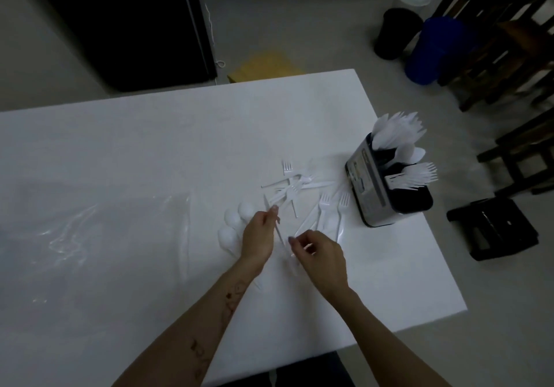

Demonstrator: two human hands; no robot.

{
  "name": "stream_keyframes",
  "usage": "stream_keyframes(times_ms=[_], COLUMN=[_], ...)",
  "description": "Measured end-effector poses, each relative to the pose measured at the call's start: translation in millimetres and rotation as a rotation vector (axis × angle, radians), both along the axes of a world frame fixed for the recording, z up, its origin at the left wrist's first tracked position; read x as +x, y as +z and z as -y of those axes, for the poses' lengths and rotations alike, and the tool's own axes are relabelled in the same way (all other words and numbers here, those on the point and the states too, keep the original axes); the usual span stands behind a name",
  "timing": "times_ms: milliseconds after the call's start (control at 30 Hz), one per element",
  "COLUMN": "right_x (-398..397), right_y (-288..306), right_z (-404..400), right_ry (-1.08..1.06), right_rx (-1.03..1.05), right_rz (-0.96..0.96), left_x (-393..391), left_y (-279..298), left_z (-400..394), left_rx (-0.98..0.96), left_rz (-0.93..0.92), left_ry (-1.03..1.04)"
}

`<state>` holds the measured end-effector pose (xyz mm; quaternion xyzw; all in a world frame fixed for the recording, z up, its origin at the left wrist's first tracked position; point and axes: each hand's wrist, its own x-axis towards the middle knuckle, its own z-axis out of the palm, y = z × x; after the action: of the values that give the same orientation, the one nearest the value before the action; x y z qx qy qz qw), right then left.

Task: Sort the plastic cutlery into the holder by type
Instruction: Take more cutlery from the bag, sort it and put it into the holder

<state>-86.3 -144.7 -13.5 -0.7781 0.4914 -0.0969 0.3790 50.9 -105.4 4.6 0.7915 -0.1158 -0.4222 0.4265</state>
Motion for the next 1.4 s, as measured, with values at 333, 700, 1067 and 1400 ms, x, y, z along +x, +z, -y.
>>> stream_keyframes(times_ms=[333, 700, 1067, 1400], right_x=[42, 5, -26, -20], right_y=[-2, 12, 12, -3], right_z=[29, 12, 14, 30], right_ry=[-0.253, -0.182, -0.005, -0.131], right_rx=[0.142, 0.153, -0.088, 0.003], right_rz=[-0.485, -0.252, -0.200, -0.412], left_x=[4, -12, -21, -21], left_y=[-15, -10, -7, -4], left_z=[-27, -15, 7, -5], left_rx=[-0.075, -0.141, -0.170, -0.186], left_rz=[-0.181, -0.463, -0.647, -0.600], left_ry=[0.268, 0.222, 0.439, 0.451])
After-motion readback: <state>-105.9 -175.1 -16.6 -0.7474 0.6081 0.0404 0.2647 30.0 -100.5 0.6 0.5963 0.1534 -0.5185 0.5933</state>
